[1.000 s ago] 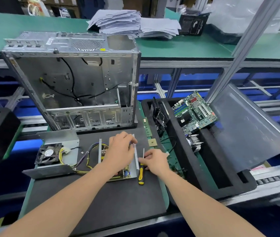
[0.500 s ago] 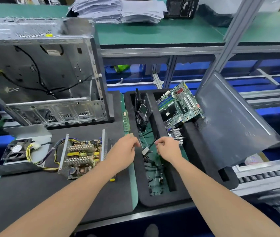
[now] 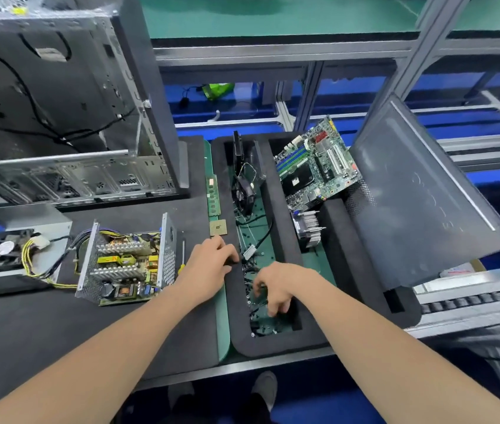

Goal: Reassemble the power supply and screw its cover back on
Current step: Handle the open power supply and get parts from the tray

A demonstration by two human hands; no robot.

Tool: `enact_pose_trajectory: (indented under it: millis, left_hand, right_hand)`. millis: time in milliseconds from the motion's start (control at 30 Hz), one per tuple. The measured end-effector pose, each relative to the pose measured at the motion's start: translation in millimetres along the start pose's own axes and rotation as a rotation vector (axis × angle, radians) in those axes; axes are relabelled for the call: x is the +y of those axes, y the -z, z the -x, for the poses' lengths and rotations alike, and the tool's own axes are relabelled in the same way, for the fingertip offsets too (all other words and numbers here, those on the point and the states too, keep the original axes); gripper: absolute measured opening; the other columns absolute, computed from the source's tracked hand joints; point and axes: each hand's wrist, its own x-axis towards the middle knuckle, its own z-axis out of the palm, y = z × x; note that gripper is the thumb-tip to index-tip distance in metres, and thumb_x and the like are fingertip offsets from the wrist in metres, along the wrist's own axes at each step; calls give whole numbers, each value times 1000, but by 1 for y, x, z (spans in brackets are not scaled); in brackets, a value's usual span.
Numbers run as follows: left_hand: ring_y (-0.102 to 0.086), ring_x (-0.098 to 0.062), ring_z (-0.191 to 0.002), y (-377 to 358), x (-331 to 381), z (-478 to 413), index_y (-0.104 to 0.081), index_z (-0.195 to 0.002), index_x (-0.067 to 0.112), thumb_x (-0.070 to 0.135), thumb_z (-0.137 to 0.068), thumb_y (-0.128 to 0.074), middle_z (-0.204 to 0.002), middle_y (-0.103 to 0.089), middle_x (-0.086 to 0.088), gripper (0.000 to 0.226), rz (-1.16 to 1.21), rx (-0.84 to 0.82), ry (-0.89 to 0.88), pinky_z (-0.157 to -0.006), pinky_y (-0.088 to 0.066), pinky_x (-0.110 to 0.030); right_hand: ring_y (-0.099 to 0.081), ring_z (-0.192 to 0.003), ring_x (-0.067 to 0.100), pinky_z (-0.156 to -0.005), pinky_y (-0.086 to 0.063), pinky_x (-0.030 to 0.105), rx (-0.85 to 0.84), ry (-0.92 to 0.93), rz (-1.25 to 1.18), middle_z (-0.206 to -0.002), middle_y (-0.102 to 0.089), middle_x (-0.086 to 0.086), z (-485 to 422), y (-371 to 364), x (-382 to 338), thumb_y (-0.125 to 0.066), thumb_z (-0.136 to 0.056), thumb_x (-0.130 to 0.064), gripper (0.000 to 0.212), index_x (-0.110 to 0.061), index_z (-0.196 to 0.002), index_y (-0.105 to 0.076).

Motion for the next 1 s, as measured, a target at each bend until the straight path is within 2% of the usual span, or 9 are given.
enact_pose_trajectory:
  millis: [133, 233, 300, 433, 567, 700, 833, 933, 1000]
  left_hand:
    - [-51, -22, -111, 0, -4, -1, -66, -115, 28, 16, -95, -71, -112, -51, 6, 24, 17, 3, -3, -102, -39, -42]
    - [-50, -21, -111, 0, -5, -1, -65, -115, 29, 16, -95, -70, -113, -50, 7, 24, 23, 1, -11, -102, -38, -42]
    - [-49, -21, -111, 1, -5, -2, -64, -115, 29, 17, -95, -70, -113, -50, 7, 24, 25, -9, -8, -101, -37, -41]
    - [-49, -21, -111, 4, -5, -4, -64, -114, 30, 18, -96, -70, -113, -49, 7, 23, 33, -38, 3, -99, -37, -40]
    - [-49, -20, -110, 9, -2, -10, -64, -113, 30, 18, -93, -73, -108, -47, 9, 25, 60, -80, 45, -99, -38, -39]
    - [-54, -19, -98, 12, 1, -18, -60, -117, 23, 5, -89, -73, -106, -56, 6, 36, 225, -40, 176, -95, -47, -37]
    - [-52, -16, -91, 14, 4, -23, -57, -125, 17, 3, -93, -66, -108, -56, 3, 36, 317, -19, 227, -94, -49, -32]
    - [-50, -10, -88, 18, 5, -24, -57, -126, 19, 4, -94, -66, -107, -53, 7, 36, 345, -12, 215, -93, -48, -28]
    - [-50, -2, -86, 20, 5, -24, -58, -124, 20, 4, -95, -65, -107, -52, 9, 35, 356, 1, 207, -86, -44, -19]
  right_hand:
    - [-74, -85, 34, -79, -63, 41, 207, -23, 87, -119, -58, 11, -10, -6, -10, -73, -91, -5, 24, -16, -112, -68]
    - [-55, -84, 33, -65, -49, 40, 405, -97, 177, -131, -36, 15, -10, 0, -14, -68, -89, -2, 50, -14, -132, -46]
    - [-62, -86, 33, -65, -56, 40, 315, -128, 184, -134, -44, 16, -8, 4, -17, -70, -91, -3, 54, -9, -138, -44]
    - [-74, -105, 31, -92, -60, 37, 210, -94, 71, -123, -71, 15, -6, 9, -14, -71, -96, -7, 38, -4, -133, -62]
    - [-75, -100, 35, -80, -61, 37, 216, -30, -33, -107, -76, 18, 14, 27, -12, -56, -104, -12, 5, -11, -108, -58]
    - [-75, -87, 25, -83, -62, 41, 507, 40, -56, -107, -72, 8, 34, 60, -2, -51, -107, -16, 14, -17, -95, -58]
    - [-65, -68, 10, -62, -58, 25, 804, 94, -314, -91, -71, 2, 44, 98, 5, -52, -107, -15, 15, -14, -99, -64]
    - [-63, -70, 14, -70, -59, 37, 968, 110, -413, -90, -73, 2, 42, 121, 11, -53, -106, -17, 16, -13, -100, -68]
    - [-65, -77, 16, -76, -56, 36, 1087, 80, -455, -86, -74, -1, 37, 135, 16, -55, -106, -21, 18, -15, -97, -69]
